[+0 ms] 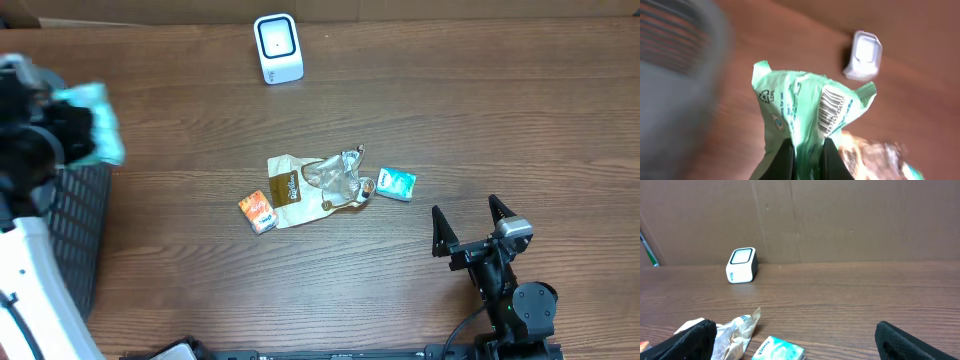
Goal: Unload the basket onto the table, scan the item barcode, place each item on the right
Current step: 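Carry the green package to the table center beside the orange pack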
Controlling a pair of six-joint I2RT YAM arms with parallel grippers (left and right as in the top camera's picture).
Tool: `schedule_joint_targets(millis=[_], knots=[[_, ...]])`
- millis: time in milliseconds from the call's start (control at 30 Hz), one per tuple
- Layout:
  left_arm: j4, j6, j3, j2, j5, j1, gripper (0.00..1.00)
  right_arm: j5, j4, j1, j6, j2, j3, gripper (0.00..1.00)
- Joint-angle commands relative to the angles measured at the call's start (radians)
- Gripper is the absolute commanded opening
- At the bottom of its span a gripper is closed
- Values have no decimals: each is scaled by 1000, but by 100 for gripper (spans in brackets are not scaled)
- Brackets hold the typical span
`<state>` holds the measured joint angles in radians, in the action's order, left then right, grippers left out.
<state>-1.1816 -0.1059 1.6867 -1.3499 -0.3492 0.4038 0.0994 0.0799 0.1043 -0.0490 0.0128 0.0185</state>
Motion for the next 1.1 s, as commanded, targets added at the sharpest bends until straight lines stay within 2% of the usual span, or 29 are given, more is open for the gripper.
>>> schedule_joint_targets(millis=[0,100,233,567,667,767,900,1000,1067], knots=[[-37,-14,-27,-4,-2,-116,4,-1,-3,-4,-2,-10,-11,100],[-55,-29,-97,-14,87,-227,5,-1,-3,-4,-2,-10,-11,100],[3,-126,-258,-19,217,-320,4,-1,-3,-4,-2,-10,-11,100],[396,-161,-700,-20,278,-401,4,-1,-3,-4,-2,-10,-11,100],[470,-164,-766,-20,278,-404,4,-1,-3,-4,-2,-10,-11,100],[480,-164,-780,-20,277,-404,5,-1,-3,-4,-2,-10,-11,100],[480,-143,-780,-19,279,-404,27,-1,-4,-4,-2,-10,-11,100],[481,-32,-780,-20,302,-404,33,-1,-3,-4,-2,-10,-11,100],[481,35,-782,-20,378,-404,38,-1,-3,-4,-2,-10,-11,100]])
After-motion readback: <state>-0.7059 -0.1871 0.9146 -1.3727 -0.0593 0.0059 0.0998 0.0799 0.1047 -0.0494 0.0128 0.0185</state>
